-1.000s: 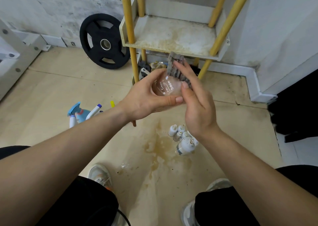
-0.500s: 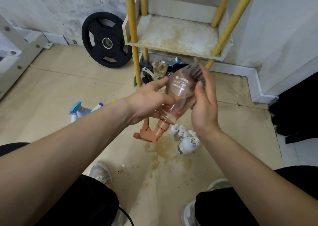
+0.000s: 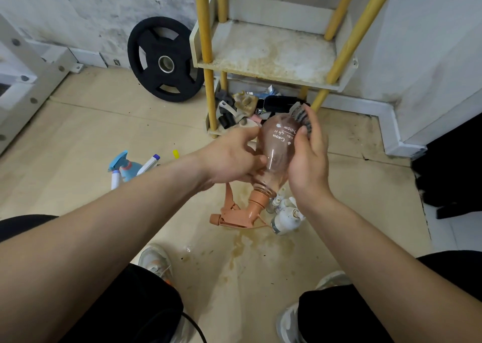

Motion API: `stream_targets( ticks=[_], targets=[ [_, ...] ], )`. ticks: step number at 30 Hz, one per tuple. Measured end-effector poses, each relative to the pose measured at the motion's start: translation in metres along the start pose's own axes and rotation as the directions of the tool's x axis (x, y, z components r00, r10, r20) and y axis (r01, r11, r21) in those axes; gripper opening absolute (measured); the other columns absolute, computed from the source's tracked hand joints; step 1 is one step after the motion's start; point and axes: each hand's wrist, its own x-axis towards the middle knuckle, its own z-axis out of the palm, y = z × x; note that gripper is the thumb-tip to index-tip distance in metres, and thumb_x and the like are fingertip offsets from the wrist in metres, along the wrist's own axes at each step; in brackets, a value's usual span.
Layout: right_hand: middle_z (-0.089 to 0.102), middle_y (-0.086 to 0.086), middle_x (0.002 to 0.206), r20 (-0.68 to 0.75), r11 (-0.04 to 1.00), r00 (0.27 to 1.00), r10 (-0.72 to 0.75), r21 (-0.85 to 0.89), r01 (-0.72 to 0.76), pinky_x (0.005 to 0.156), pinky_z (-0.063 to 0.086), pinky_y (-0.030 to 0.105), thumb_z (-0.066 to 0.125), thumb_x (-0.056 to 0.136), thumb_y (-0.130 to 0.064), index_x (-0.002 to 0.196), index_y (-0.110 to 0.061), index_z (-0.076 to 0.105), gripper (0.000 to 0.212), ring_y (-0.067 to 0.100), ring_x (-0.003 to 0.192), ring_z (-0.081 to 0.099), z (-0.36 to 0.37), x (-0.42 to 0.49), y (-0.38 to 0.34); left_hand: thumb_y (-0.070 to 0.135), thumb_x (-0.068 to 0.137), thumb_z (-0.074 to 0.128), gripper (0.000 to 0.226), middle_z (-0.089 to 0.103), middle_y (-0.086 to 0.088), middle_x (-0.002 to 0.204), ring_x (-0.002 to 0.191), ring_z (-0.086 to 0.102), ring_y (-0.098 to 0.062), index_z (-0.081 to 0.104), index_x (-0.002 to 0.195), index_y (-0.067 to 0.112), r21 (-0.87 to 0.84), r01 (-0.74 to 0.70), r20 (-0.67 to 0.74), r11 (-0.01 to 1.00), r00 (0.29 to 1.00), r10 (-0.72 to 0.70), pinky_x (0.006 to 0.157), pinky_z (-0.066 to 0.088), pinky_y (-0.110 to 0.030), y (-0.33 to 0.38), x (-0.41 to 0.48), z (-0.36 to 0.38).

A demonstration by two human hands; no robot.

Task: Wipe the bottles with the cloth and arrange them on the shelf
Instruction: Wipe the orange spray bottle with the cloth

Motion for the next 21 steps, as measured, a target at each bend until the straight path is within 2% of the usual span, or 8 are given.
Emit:
stream_targets(
  ticks=[3,5,8,10,15,17,19,21],
  targets=[
    [0.045,-0.003,0.152,-0.036,0.994,0.996,0.087,0.074,-0.085,0.115,0.042,0.044,0.037,0.099,-0.041,0.112,-0.073,0.051,0.037,0.014,0.136,0.049,0.001,0.002,-0.002,0.009,0.099,0.06,0.025,0.077,-0.015,0.099,0.085,0.073,-0.02,0.059,0.124,0.011,0.134,-0.093,-0.031,0.987,0.995,0.098,0.092,0.056,-0.035,0.001,0.001,0.002],
    [0.057,0.005,0.142,-0.039,0.957,0.981,0.188,0.234,-0.174,0.105,0.052,0.043,0.04,0.105,-0.032,0.124,-0.056,0.058,0.035,0.02,0.123,0.062,-0.003,0.006,-0.002,0.013,0.101,0.059,0.022,0.078,-0.015,0.094,0.086,0.075,-0.022,0.064,0.122,0.013,0.17,-0.148,-0.075,0.974,0.984,0.163,0.092,0.057,-0.033,0.003,0.002,-0.002],
    [0.072,0.002,0.094,-0.025,0.871,0.948,0.316,0.405,-0.279,0.064,0.055,0.023,0.04,0.109,-0.016,0.138,-0.016,0.058,0.033,0.013,0.077,0.069,-0.014,0.011,-0.008,0.0,0.103,0.051,0.042,0.077,-0.019,0.091,0.083,0.076,-0.028,0.054,0.142,0.011,0.053,-0.215,-0.111,0.975,0.969,0.22,0.088,0.059,-0.029,-0.001,0.006,-0.008],
    [0.07,-0.004,0.07,-0.052,0.847,0.935,0.351,0.444,-0.293,0.053,0.052,0.018,0.042,0.109,-0.013,0.131,-0.007,0.061,0.03,0.007,0.058,0.065,-0.019,0.013,-0.013,-0.002,0.097,0.06,0.054,0.079,-0.006,0.088,0.085,0.075,-0.016,0.05,0.147,0.017,0.133,-0.295,-0.109,0.946,0.945,0.31,0.092,0.057,-0.029,-0.008,0.011,-0.012],
    [0.074,0.016,0.108,-0.039,0.808,0.908,0.417,0.473,-0.351,0.091,0.057,0.048,0.047,0.107,-0.02,0.131,-0.007,0.063,0.032,0.031,0.096,0.072,-0.014,0.01,-0.023,0.026,0.078,0.086,0.097,0.056,0.013,0.092,0.086,0.057,-0.005,0.032,0.158,0.021,0.453,-0.469,-0.063,0.758,0.831,0.552,0.081,0.048,-0.014,-0.022,0.019,-0.003],
    [0.073,0.015,0.113,-0.032,0.805,0.915,0.403,0.489,-0.337,0.094,0.056,0.045,0.046,0.107,-0.019,0.134,-0.008,0.062,0.033,0.032,0.102,0.072,-0.012,0.009,-0.025,0.045,0.078,0.079,0.1,0.051,0.004,0.099,0.092,0.053,-0.013,0.028,0.16,0.02,0.568,-0.491,-0.091,0.66,0.76,0.644,0.083,0.049,-0.02,-0.027,0.02,0.002],
    [0.072,0.016,0.12,-0.01,0.8,0.91,0.415,0.48,-0.36,0.095,0.058,0.044,0.048,0.107,-0.019,0.136,-0.008,0.061,0.034,0.033,0.108,0.071,-0.011,0.008,-0.027,0.055,0.077,0.071,0.099,0.045,-0.004,0.114,0.101,0.054,-0.022,0.026,0.16,0.026,0.617,-0.477,-0.121,0.625,0.728,0.675,0.082,0.055,-0.04,-0.028,0.021,0.002],
    [0.07,0.015,0.122,-0.002,0.807,0.914,0.406,0.47,-0.357,0.086,0.061,0.03,0.047,0.107,-0.017,0.138,-0.006,0.06,0.035,0.028,0.105,0.072,-0.012,0.006,-0.028,0.054,0.076,0.074,0.1,0.036,-0.007,0.135,0.118,0.051,-0.022,0.026,0.16,0.028,0.628,-0.479,-0.111,0.613,0.725,0.68,0.088,0.056,-0.046,-0.028,0.02,0.002]
  ],
)
